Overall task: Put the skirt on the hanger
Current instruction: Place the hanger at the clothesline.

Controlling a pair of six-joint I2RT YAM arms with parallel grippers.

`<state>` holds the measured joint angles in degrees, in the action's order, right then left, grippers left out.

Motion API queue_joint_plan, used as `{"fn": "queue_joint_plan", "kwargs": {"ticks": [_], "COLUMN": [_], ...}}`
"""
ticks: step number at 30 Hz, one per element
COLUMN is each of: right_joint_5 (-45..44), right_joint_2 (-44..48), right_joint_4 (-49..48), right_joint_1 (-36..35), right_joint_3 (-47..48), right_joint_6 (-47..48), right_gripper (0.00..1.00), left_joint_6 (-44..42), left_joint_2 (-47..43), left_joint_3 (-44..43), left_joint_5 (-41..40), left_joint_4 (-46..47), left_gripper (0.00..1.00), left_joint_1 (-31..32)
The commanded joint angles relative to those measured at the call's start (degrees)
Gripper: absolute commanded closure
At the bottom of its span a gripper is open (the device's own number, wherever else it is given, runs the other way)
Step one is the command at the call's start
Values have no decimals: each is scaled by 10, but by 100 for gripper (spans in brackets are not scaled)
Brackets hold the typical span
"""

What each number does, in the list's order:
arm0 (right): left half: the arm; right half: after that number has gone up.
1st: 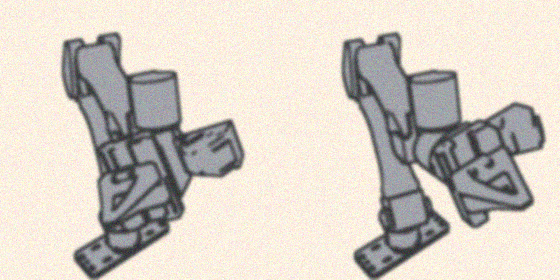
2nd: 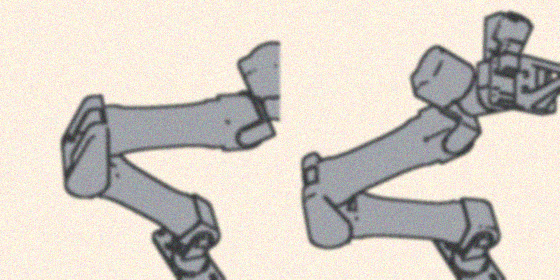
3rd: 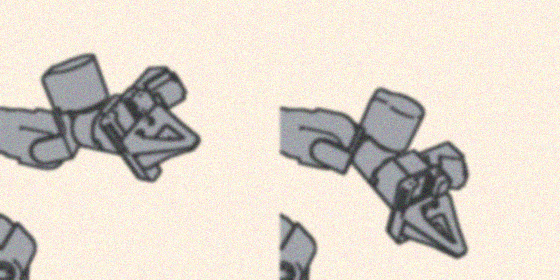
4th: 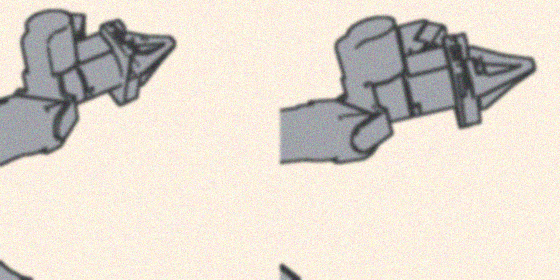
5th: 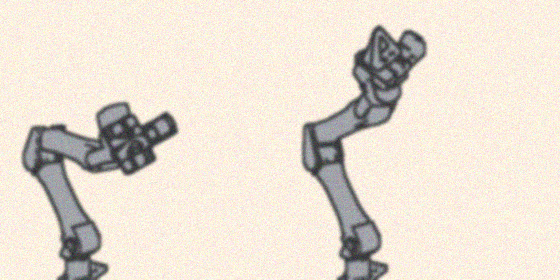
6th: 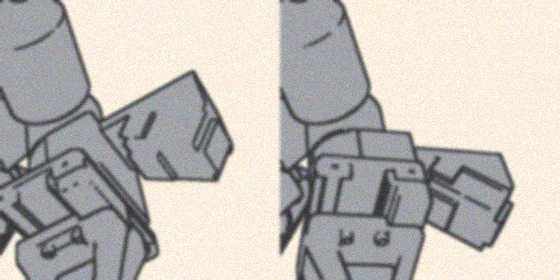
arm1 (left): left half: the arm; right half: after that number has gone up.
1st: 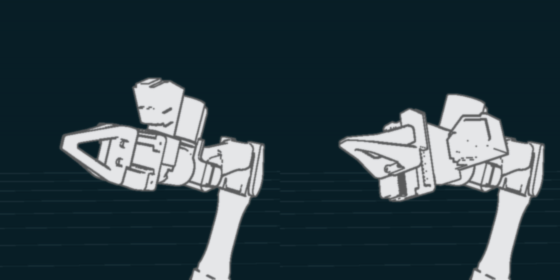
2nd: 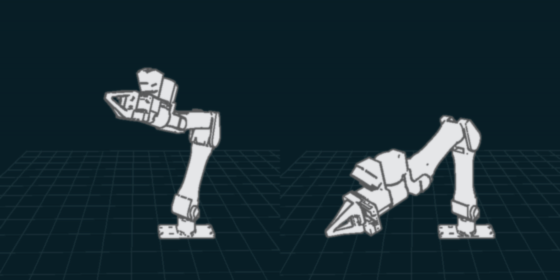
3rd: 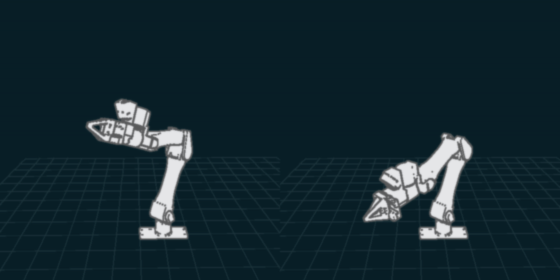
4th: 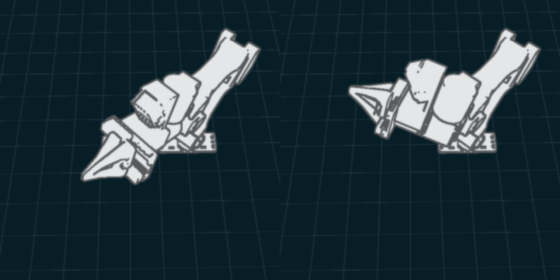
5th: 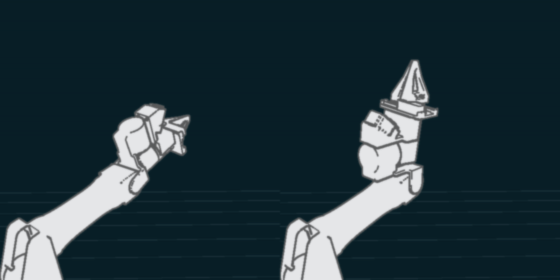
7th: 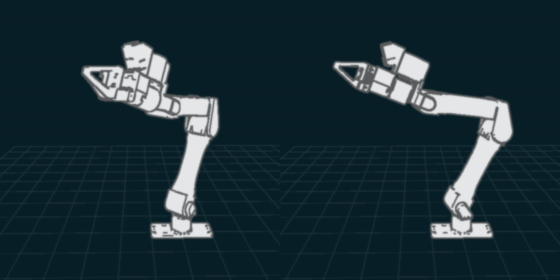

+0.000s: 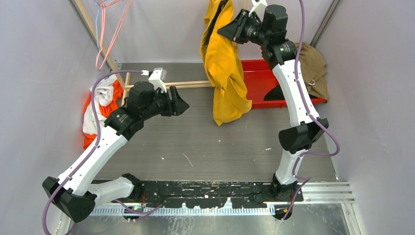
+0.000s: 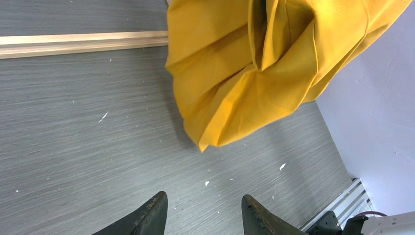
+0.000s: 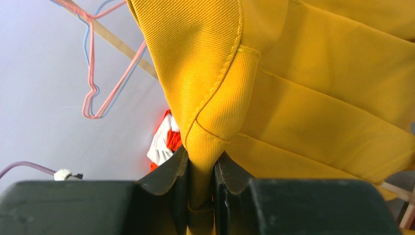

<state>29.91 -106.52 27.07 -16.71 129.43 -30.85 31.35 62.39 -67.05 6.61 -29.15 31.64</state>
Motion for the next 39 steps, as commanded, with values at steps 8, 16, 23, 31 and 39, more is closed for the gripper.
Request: {"fn": "queue_joint_plan", "kwargs": {"ticks": [8, 16, 23, 31, 39], "right_joint_5": [37, 47, 50, 62, 60], "right_joint_2": [-17, -24, -35, -77, -109], "right_joint_4": [-229, -277, -293, -293, -270], "right_joint_1": [33, 40, 43, 50, 52], "right_joint_3": [73, 25, 27, 58, 89], "right_joint_6": [-78, -98, -113, -152, -164], "right_gripper": [99, 99, 99, 99, 99], "left_joint_6": [-13, -13, -11, -6, -4], "left_joint_2": [1, 8, 7, -2, -6], "left_joint_3": [-7, -5, -5, -10, -10], "left_joint_5": [1, 8, 9, 9, 8], "left_joint_4": [5, 8, 7, 6, 0], "left_gripper": [44, 44, 45, 46, 46], "left_joint_1": [-7, -10, -10, -10, -10]}}
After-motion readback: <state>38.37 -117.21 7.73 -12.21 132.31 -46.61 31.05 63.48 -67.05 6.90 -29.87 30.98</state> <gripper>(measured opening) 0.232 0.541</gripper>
